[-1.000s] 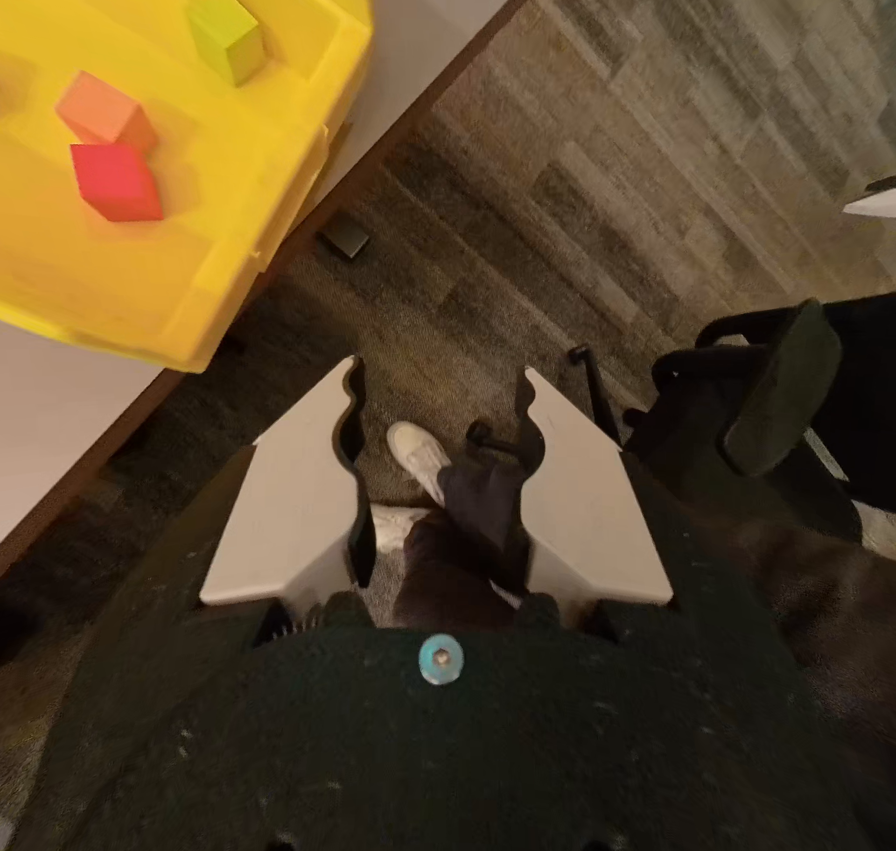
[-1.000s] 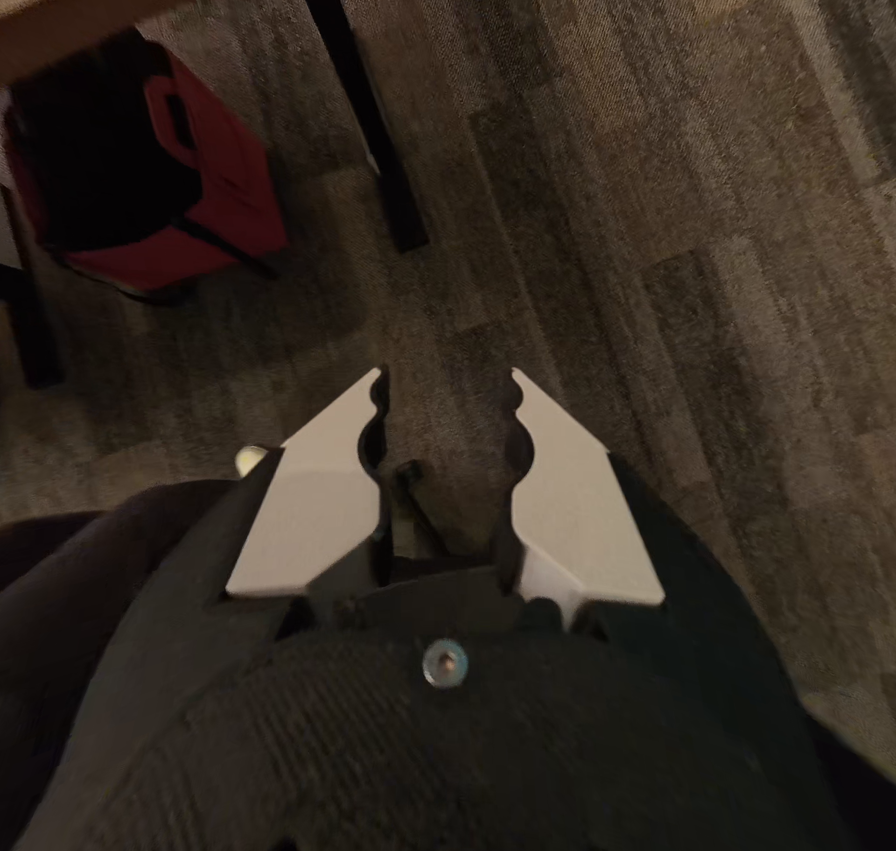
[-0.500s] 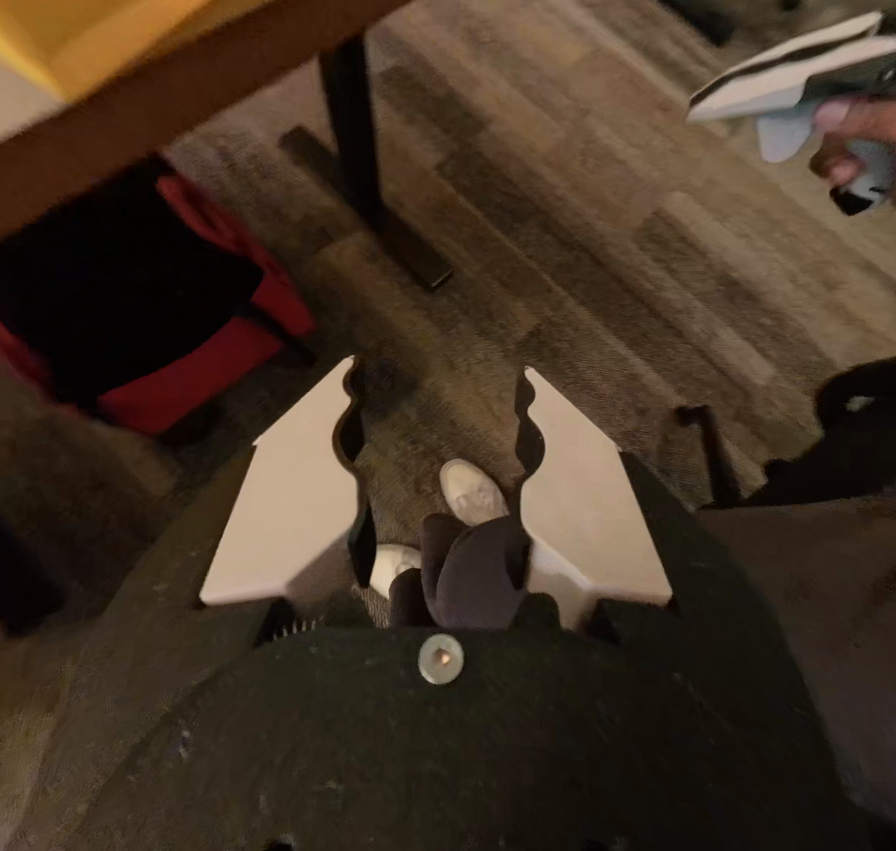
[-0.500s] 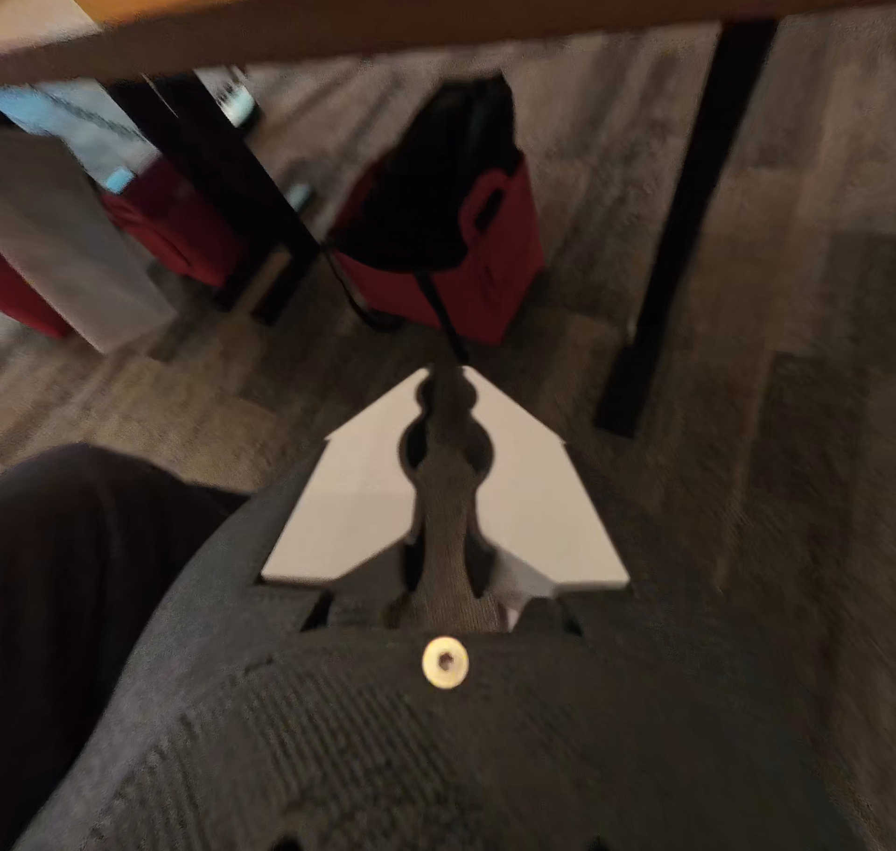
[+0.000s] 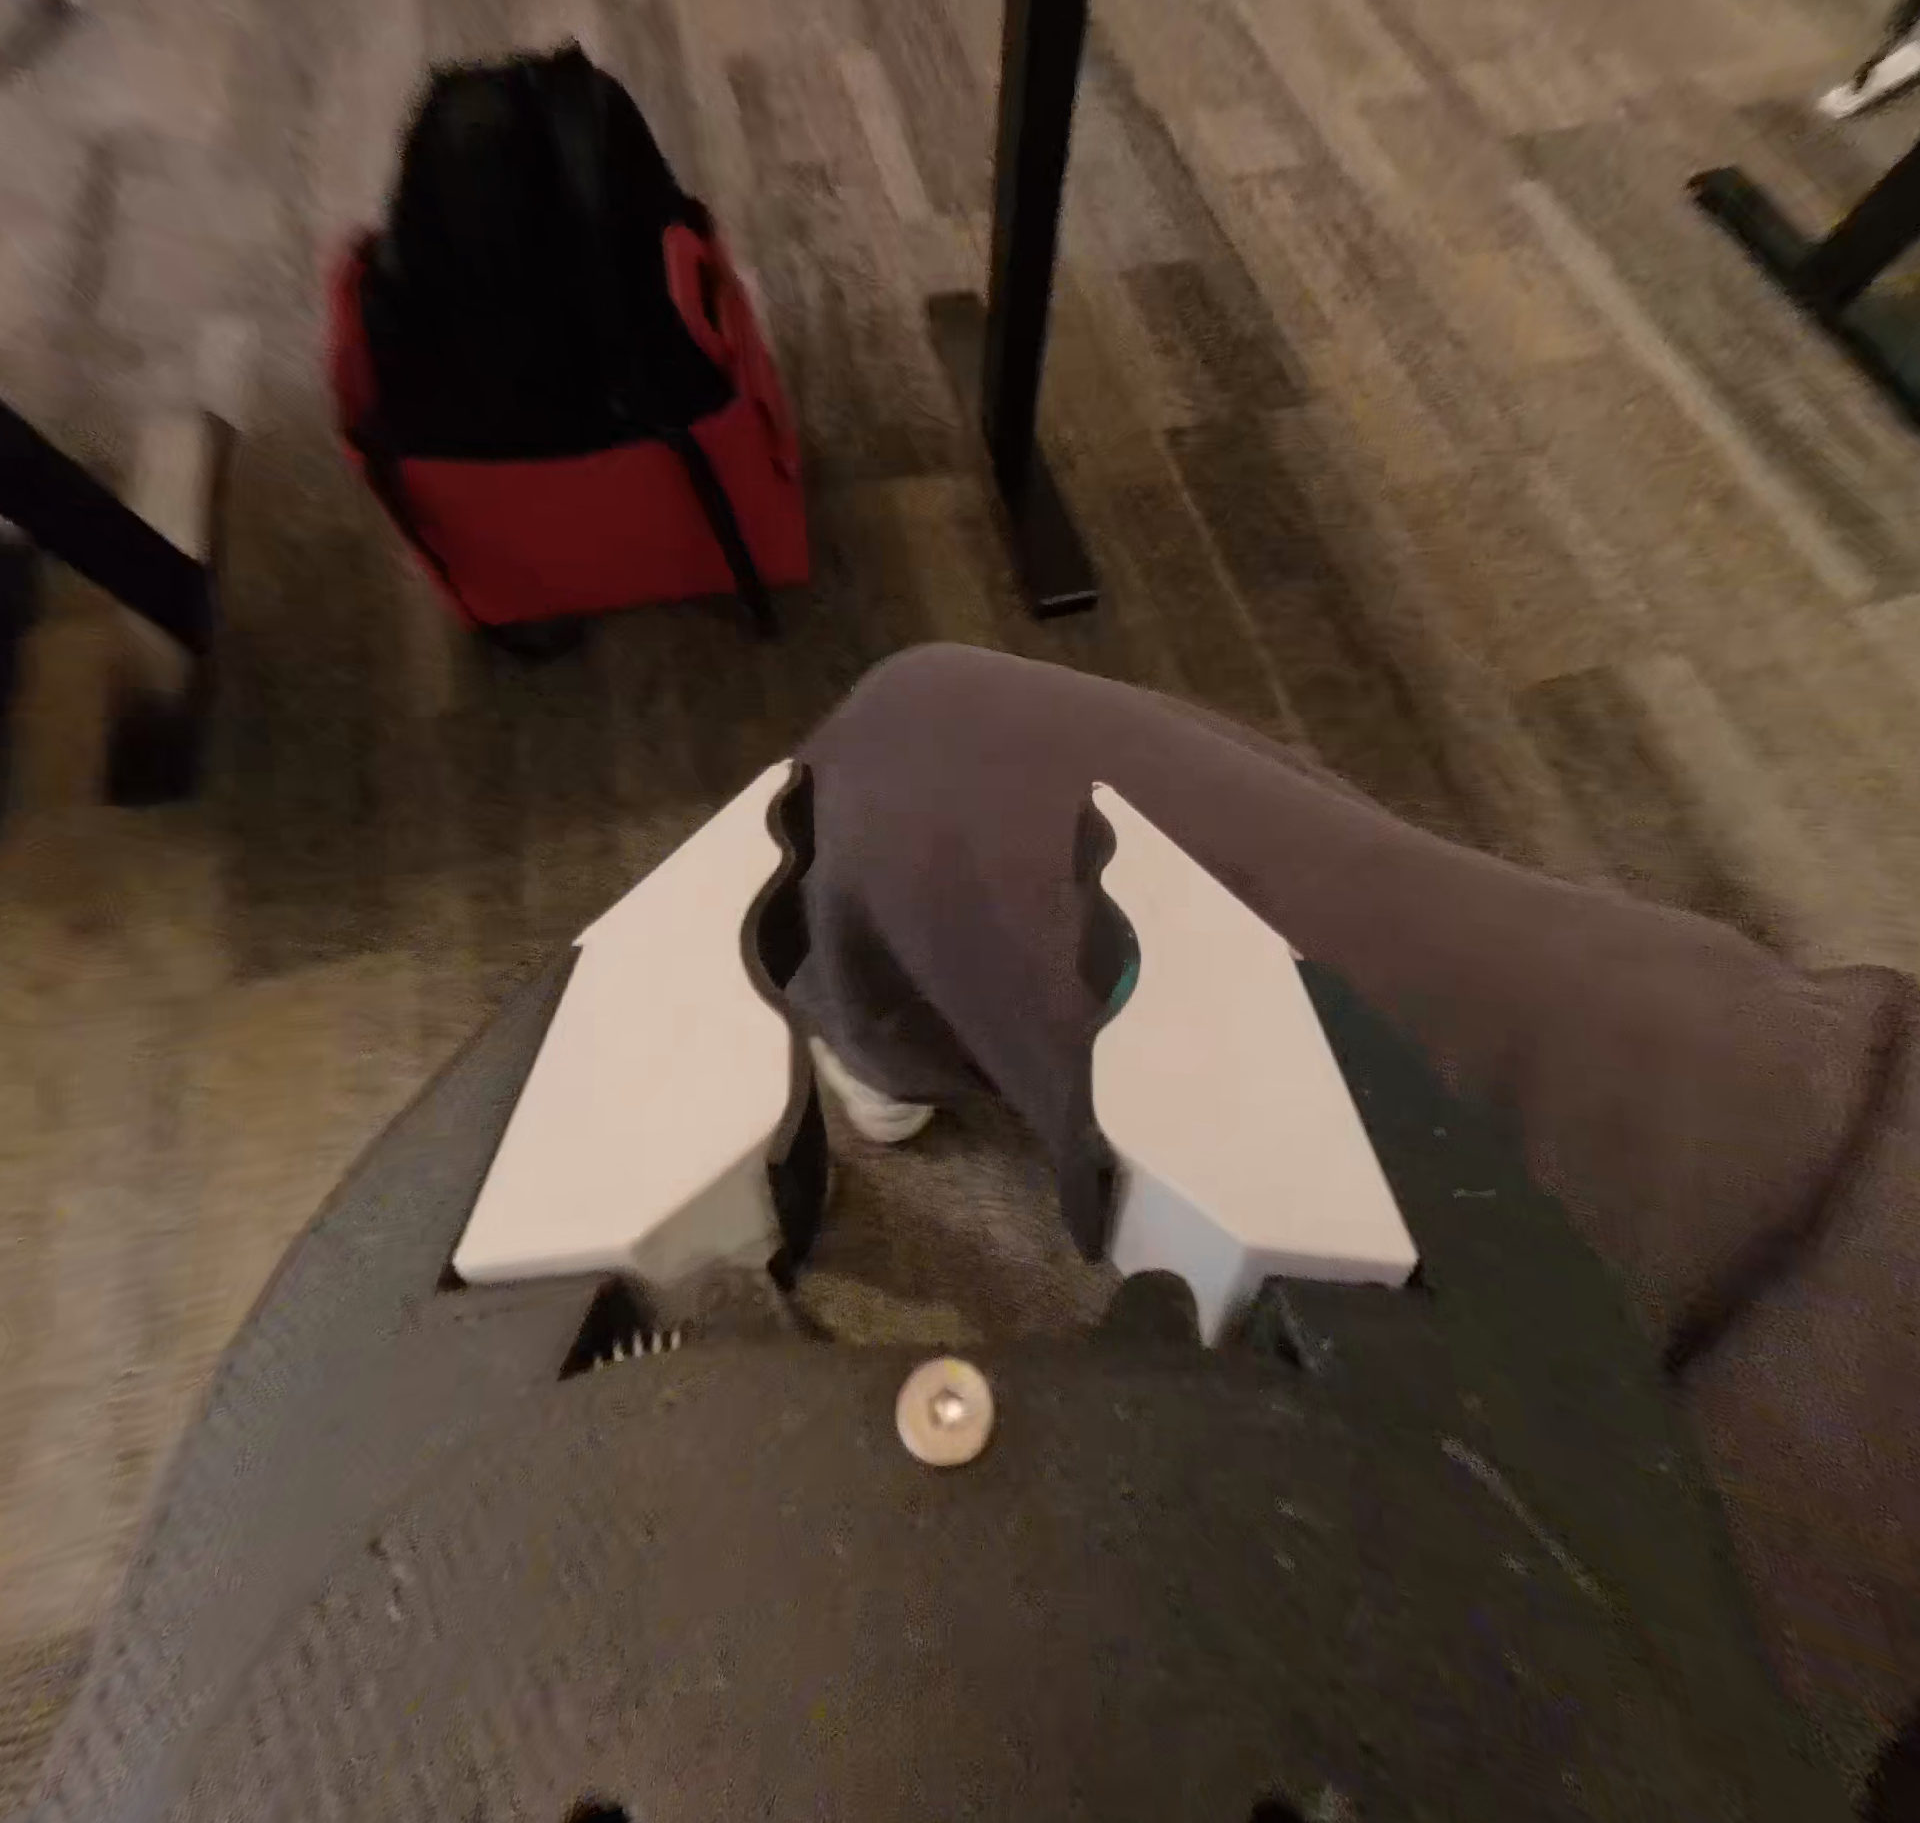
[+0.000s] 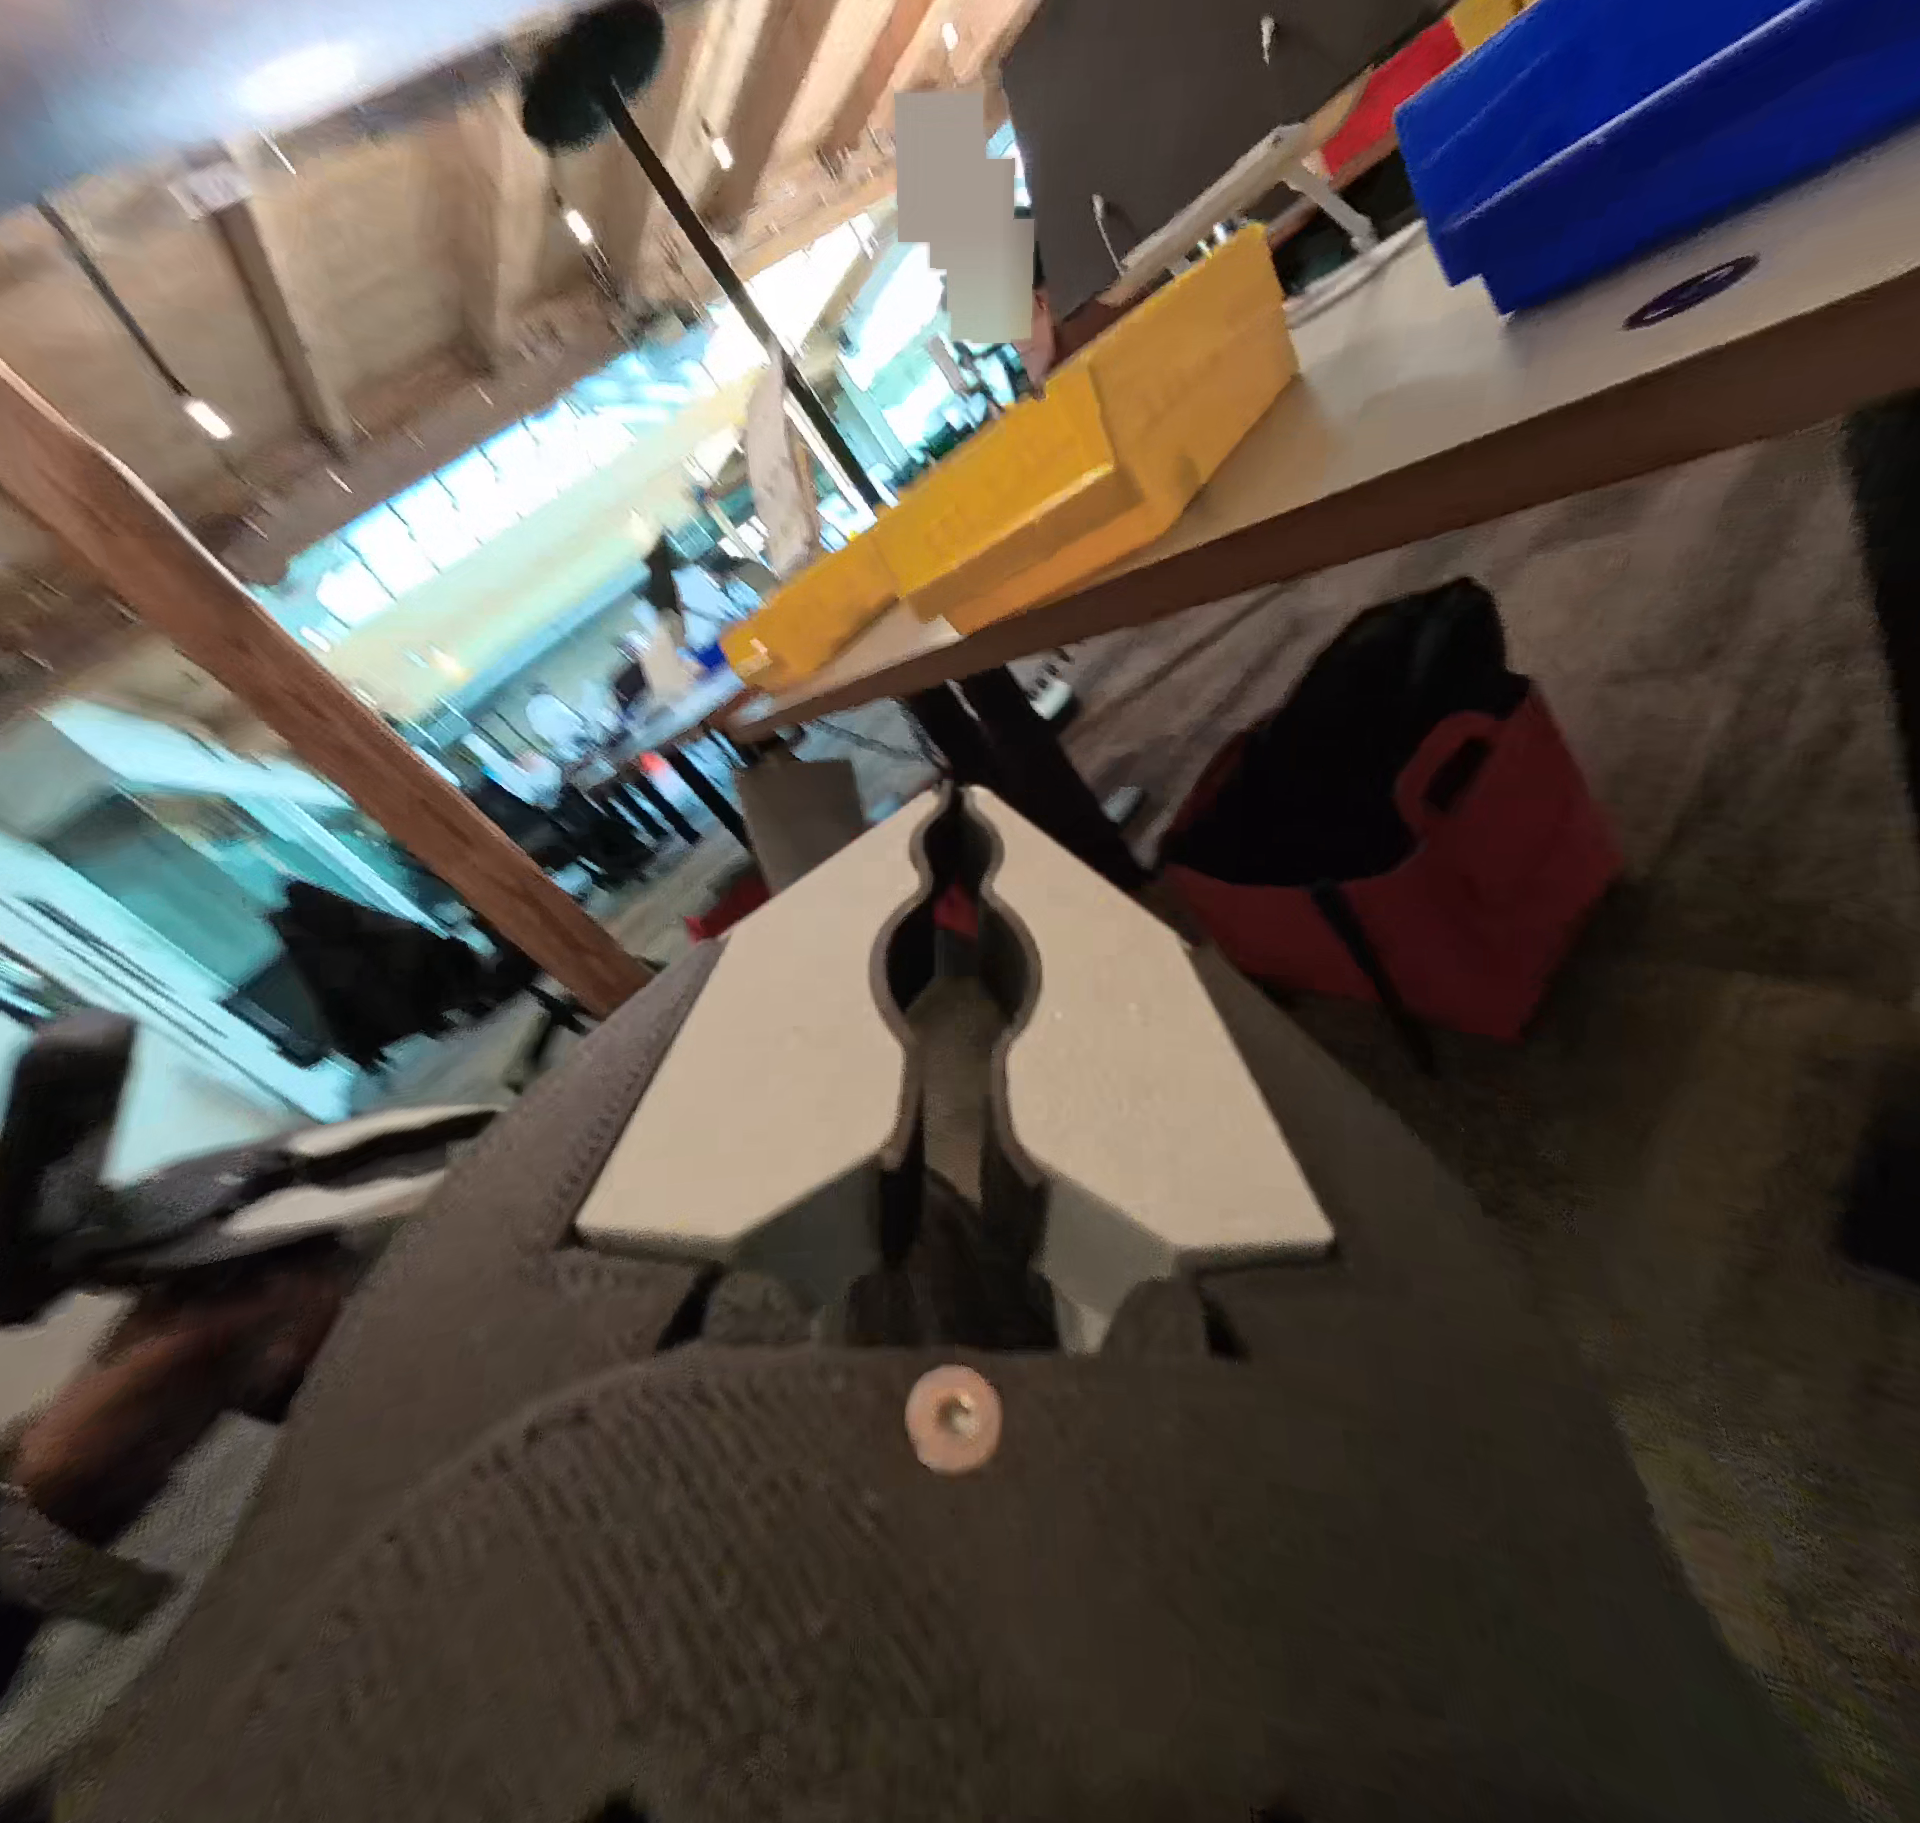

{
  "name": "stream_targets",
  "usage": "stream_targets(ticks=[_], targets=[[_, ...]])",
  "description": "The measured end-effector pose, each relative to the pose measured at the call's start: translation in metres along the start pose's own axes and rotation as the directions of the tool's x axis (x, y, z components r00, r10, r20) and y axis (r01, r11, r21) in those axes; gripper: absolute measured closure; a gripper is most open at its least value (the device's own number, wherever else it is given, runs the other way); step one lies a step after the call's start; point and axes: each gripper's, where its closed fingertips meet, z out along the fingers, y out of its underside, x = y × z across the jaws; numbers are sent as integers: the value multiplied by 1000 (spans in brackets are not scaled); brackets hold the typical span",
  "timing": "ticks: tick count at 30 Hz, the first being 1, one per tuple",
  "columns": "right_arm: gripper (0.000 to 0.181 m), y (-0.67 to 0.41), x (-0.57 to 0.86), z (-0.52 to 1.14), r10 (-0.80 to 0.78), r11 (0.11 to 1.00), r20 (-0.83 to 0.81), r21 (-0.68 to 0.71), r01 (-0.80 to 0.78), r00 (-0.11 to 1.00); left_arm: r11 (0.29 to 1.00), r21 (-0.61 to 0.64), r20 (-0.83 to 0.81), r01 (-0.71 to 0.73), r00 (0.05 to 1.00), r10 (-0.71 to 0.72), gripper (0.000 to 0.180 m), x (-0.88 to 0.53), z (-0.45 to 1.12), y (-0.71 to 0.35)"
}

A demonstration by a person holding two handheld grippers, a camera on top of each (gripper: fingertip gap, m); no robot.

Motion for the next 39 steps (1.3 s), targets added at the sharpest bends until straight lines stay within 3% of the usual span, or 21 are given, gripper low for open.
stream_targets(ticks=[2, 4, 6, 8, 12, 21, 24, 28, 30, 33, 36, 39], targets=[[181, -4, -11, -9, 124, 990, 77, 58, -129, 989, 998, 53, 46, -23, 999, 21, 133, 2, -8, -6], [181, -3, -18, -15, 176, 981, 117, 66, -185, 977, 995, 93, 7, 43, 999, -44, 132, 16, -9, -7], [181, 7, -11, -17, 121, 992, 49, 25, -122, 991, 995, 74, -55, 69, 996, -65, 130, 32, -2, -3], [181, 14, -1, -20, 51, 999, -20, -18, -51, 999, 999, 37, -29, -2, 1000, 3, 127, 30, 8, 2], [177, 29, 14, -13, 44, 996, -74, -71, -50, 996, 997, 26, 24, -70, 997, 69, 125, 9, 40, -2], [176, 130, 77, 41, -32, 884, -224, -461, -77, 974, 997, 55, -23, 52, 998, -51, 125, -61, 128, -43], [176, 137, 96, 65, -16, 845, -228, -524, -109, 974, 992, 88, -27, 92, 996, -90, 124, -86, 135, -77], [168, 74, 97, 125, 35, 939, -153, -333, -84, 988, 979, 181, -25, 89, 996, -86, 124, -100, 124, -138], [168, 37, 91, 150, -42, 972, -130, -235, 10, 991, 971, 230, -17, 68, 998, -66, 124, -97, 113, -170], [168, -9, 81, 176, -116, 990, -110, -92, 106, 987, 957, 289, -52, 9, 999, 7, 122, -78, 101, -210], [160, -50, 67, 189, -61, 997, -68, 51, 64, 996, 952, 289, -31, -100, 993, 114, 118, -69, 106, -220], [155, -74, 60, 192, -61, 989, -64, 134, 69, 996, 958, 270, -82, -100, 989, 127, 118, -60, 116, -214]])
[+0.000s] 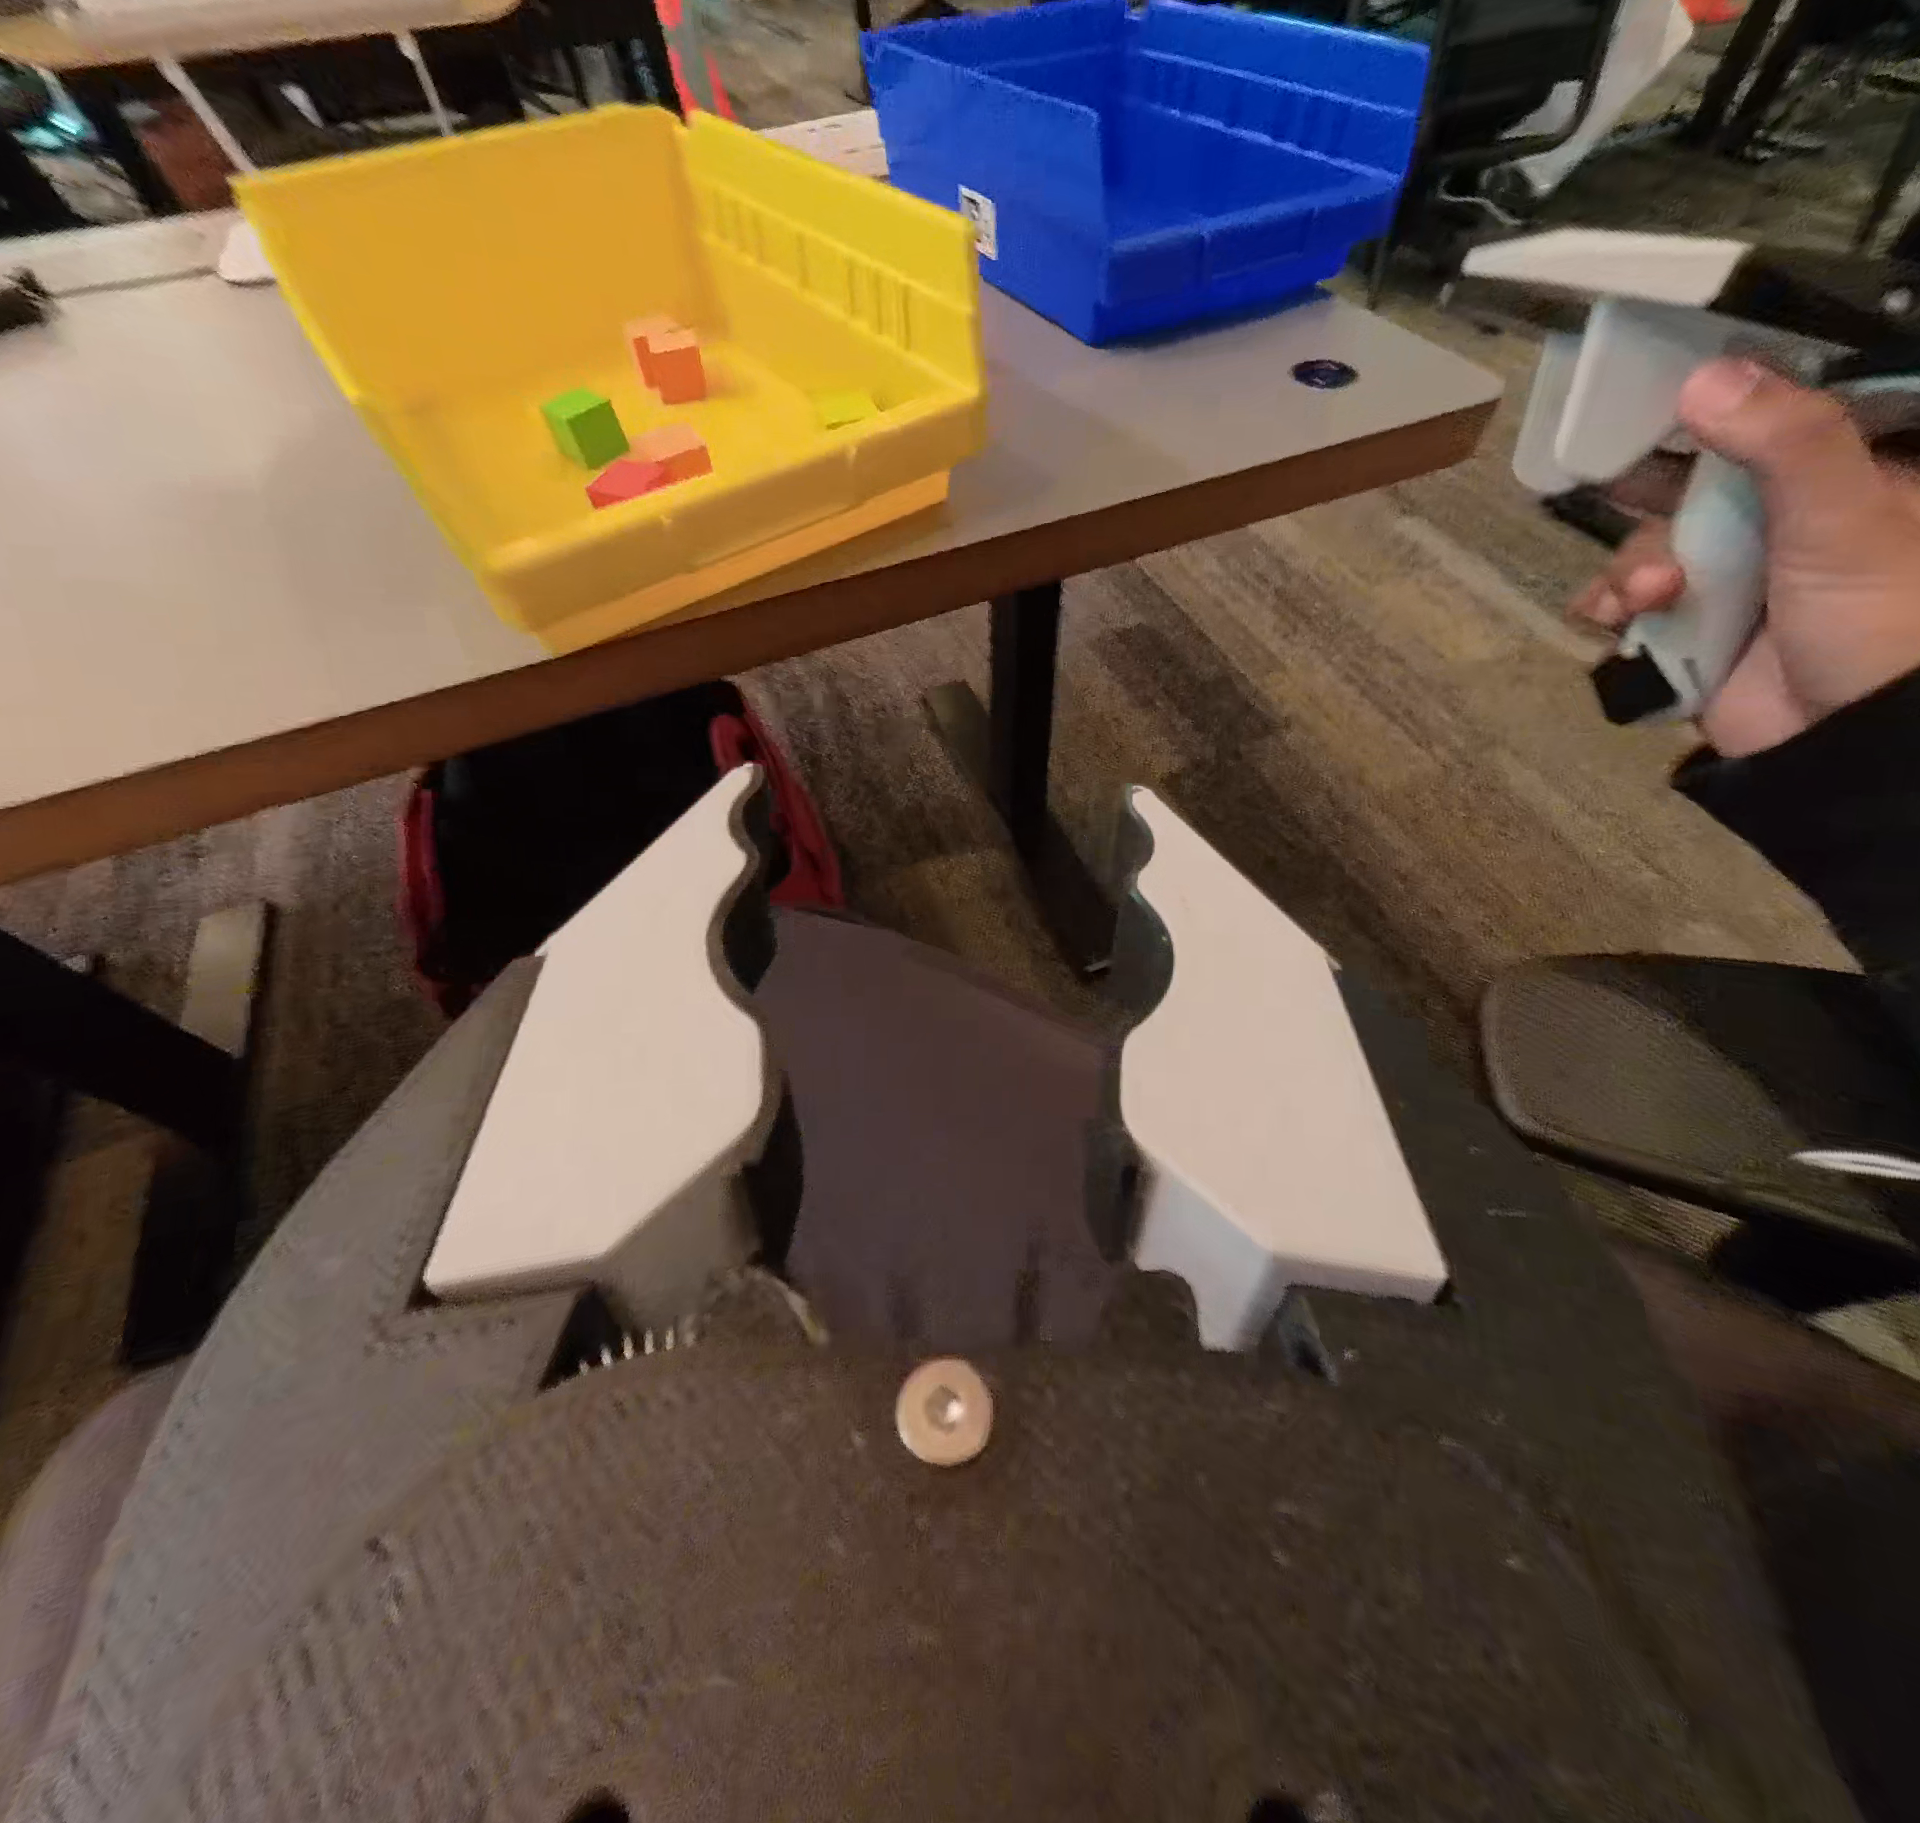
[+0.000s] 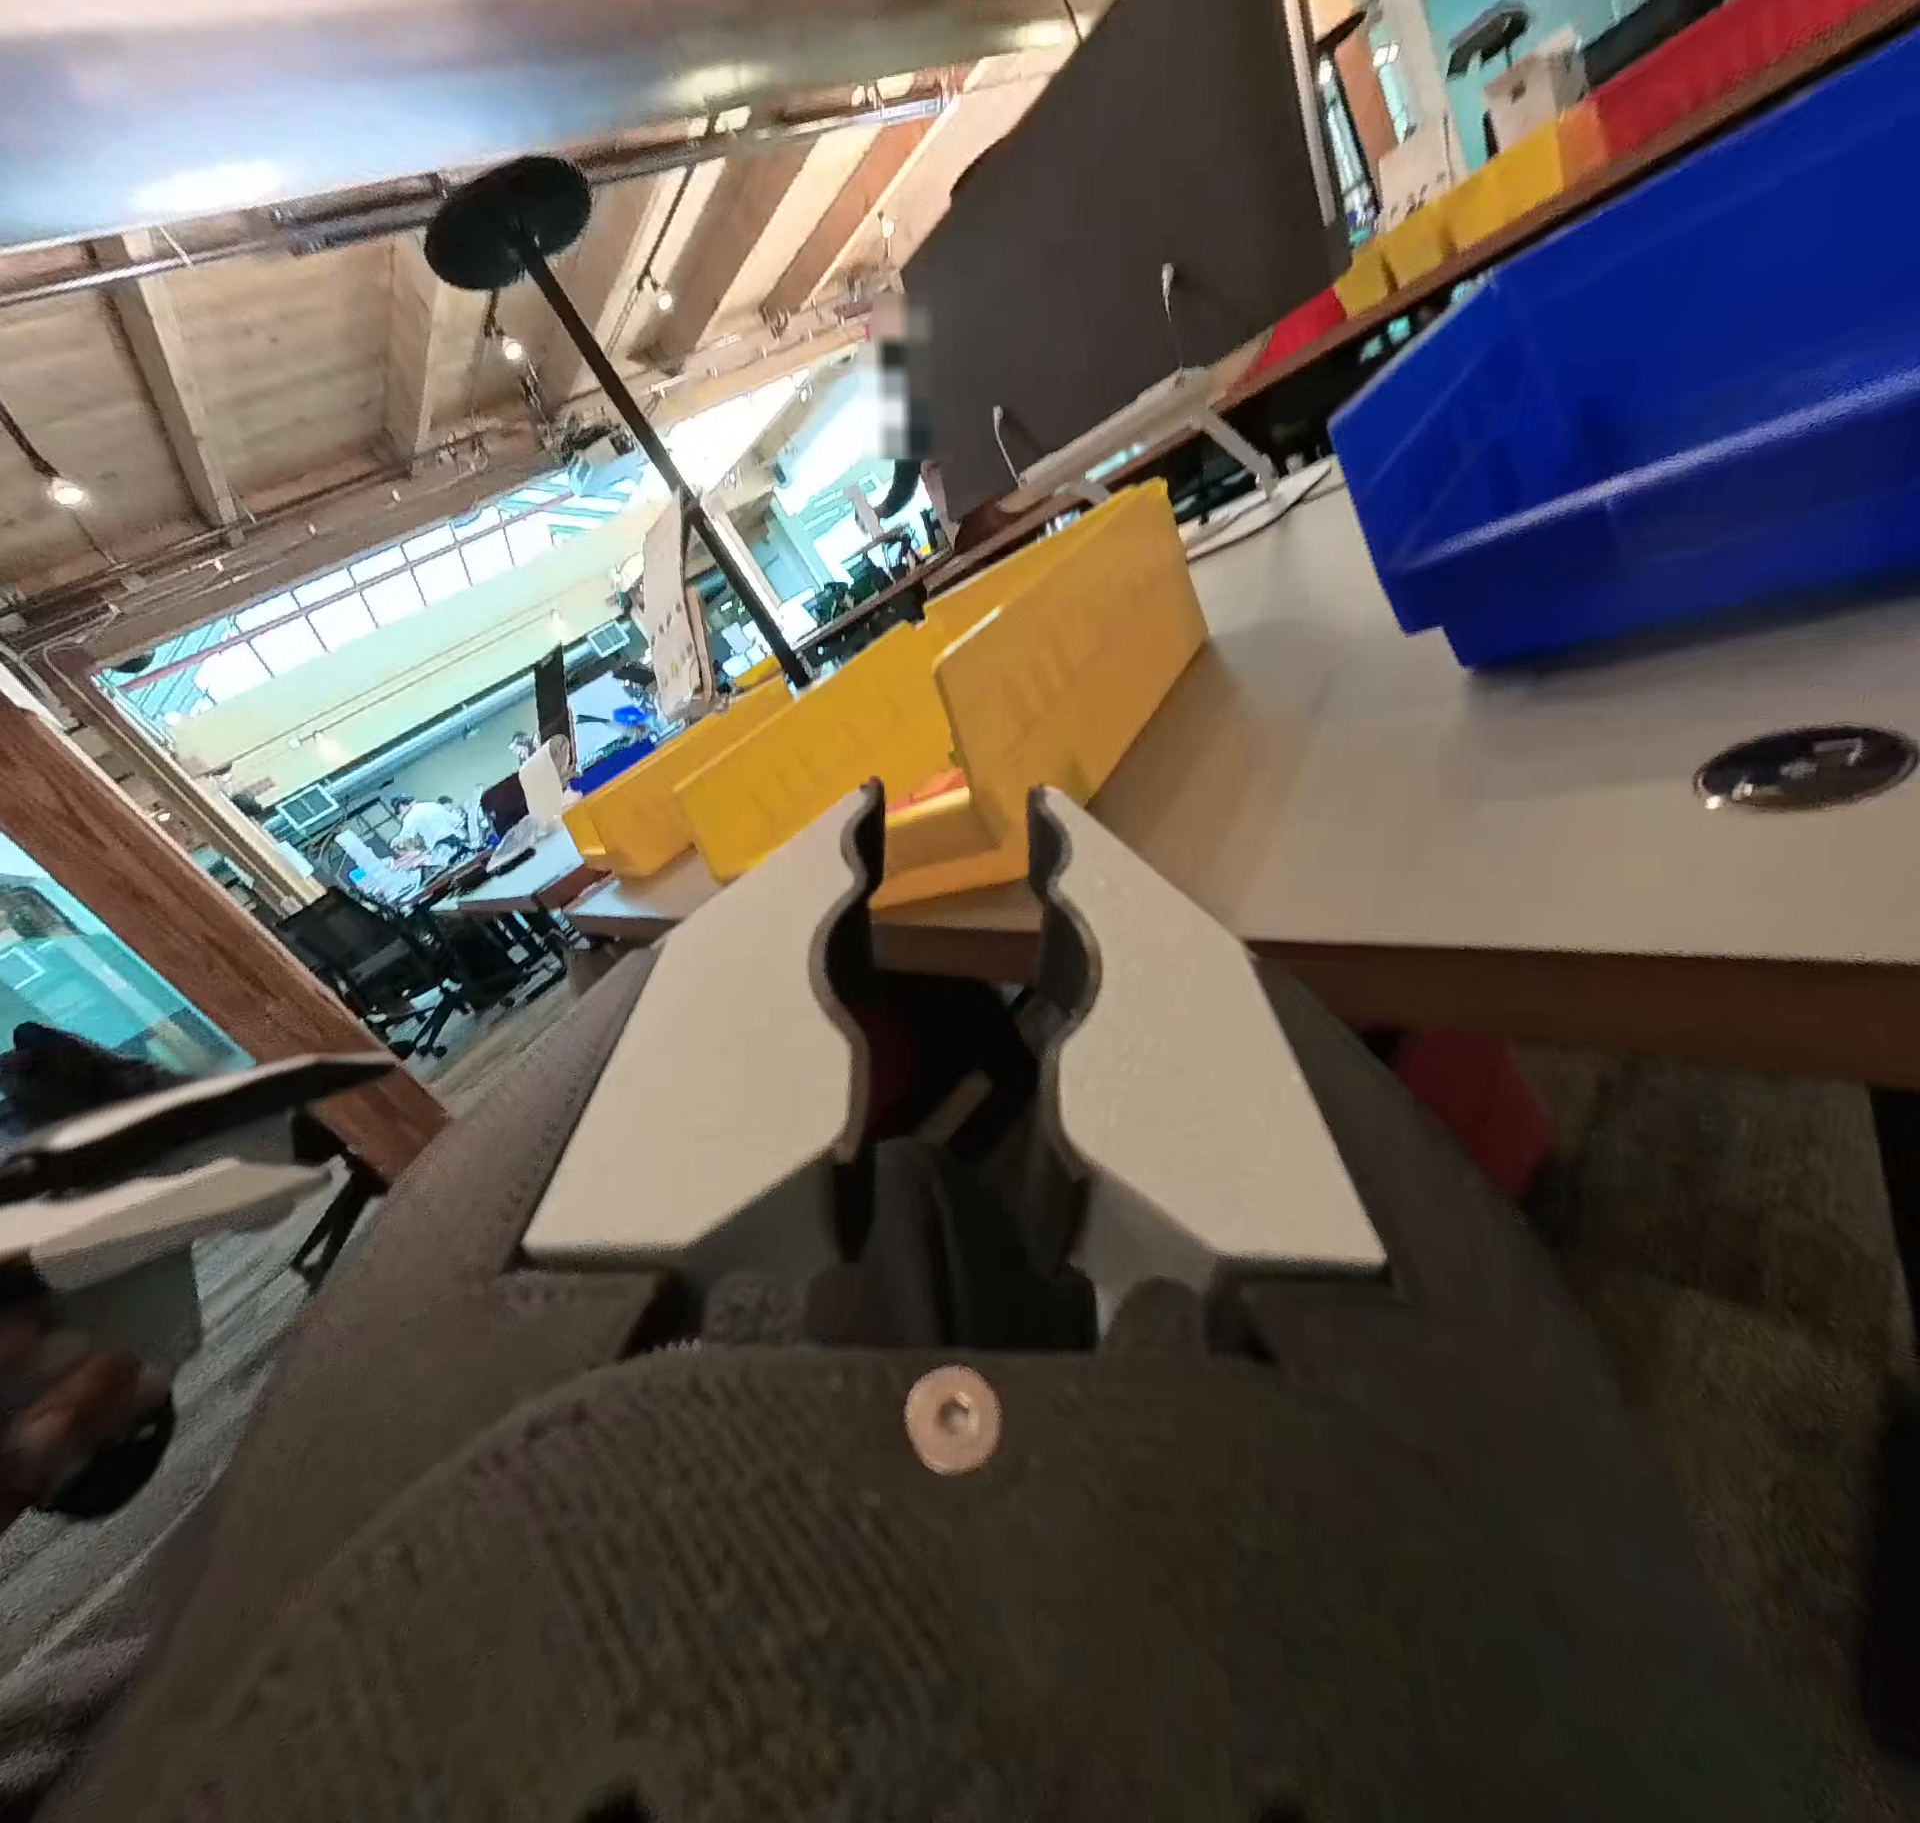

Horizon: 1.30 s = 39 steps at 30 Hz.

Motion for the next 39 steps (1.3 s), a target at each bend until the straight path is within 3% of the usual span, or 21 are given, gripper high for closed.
stream_targets(ticks=[3, 10, 14, 19, 24, 28, 31, 33, 35, 39], targets=[[153, -9, -4, 4, -39, 999, -7, 34, 39, 999, 999, -23, -69, 45, 997, -47, 117, 6, 1, 14], [155, 28, 19, 12, -202, 978, -87, -76, 195, 976, 983, -57, -142, 176, 973, -182, 118, -10, 15, 47], [149, 43, 34, 16, -179, 980, -101, -108, 168, 979, 979, -37, -159, 203, 966, -206, 119, -24, 44, 57], [154, 25, 7, 31, -148, 988, -36, 43, 150, 988, 993, 54, -131, 109, 986, -102, 119, -60, 82, 29], [155, -63, -28, 91, -266, 945, 87, 220, 242, 960, 992, 122, -45, -10, 999, 16, 118, -100, 106, -18], [146, -87, -32, 144, -233, 973, 257, 63, 224, 938, 992, 127, 33, -2, 999, -2, 118, -111, 111, -38], [145, -101, -35, 137, -216, 976, 214, 21, 217, 953, 986, 164, 60, -3, 998, -7, 118, -108, 103, -61], [156, -141, -38, 119, -272, 954, 123, 167, 251, 954, 976, 217, 45, 18, 999, -29, 118, -102, 96, -78], [153, -184, -54, 100, -313, 900, 112, 352, 257, 943, 955, 293, 8, 38, 999, -43, 118, -94, 87, -94], [155, -209, -58, 67, -267, 855, 118, 486, 179, 956, 951, 310, -26, -2, 1000, 11, 118, -81, 80, -93]])
